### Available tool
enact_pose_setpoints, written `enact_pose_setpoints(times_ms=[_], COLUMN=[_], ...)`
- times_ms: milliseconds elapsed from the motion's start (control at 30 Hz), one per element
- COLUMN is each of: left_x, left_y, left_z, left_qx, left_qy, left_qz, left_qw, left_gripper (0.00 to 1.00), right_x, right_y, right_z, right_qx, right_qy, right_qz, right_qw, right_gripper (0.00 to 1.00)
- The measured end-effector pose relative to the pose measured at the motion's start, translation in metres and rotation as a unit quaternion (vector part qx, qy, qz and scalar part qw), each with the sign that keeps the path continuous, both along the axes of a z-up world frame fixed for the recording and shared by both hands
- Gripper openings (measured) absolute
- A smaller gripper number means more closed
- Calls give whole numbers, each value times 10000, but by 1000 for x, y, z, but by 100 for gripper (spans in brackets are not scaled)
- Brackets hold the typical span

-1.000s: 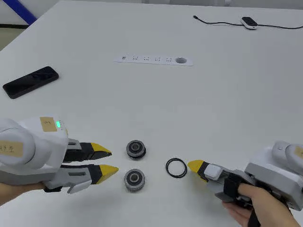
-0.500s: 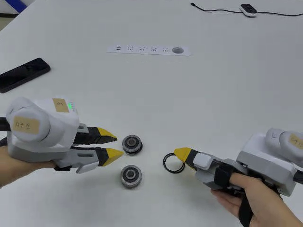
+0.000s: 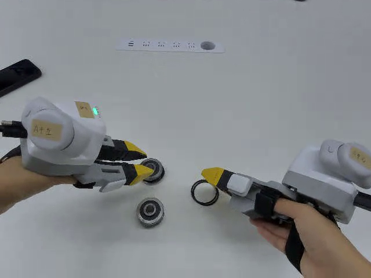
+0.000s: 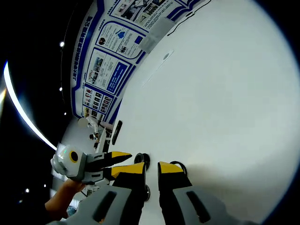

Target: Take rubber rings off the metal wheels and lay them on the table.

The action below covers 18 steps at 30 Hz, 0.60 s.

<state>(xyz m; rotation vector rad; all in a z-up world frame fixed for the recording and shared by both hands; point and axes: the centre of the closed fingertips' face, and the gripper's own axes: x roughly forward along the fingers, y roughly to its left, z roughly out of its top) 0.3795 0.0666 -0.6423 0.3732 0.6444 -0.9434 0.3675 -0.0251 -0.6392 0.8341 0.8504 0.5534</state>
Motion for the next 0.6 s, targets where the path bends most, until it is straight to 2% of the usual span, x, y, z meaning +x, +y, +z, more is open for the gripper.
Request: enact_pose_setpoints(times_ms=[133,233,600], left_x=[1,1,2], left_y=[-3,-2,2], left_z=[-5,-9,-11], left_qx=[12,133,-5], left_qy=[41,45,152], left_qz=[-47,-76,27], left_qw=[10000,9999,9999], left_gripper=[18,18,16], right_x=[1,1,1], right_y=[3,6,19], right_z=[1,1,5], right_qx=[26,-95,47], right_qy=[4,-52,-62], right_qz=[4,89,252], right_qw=[10000,9999,9997], right_gripper=[11,11,12])
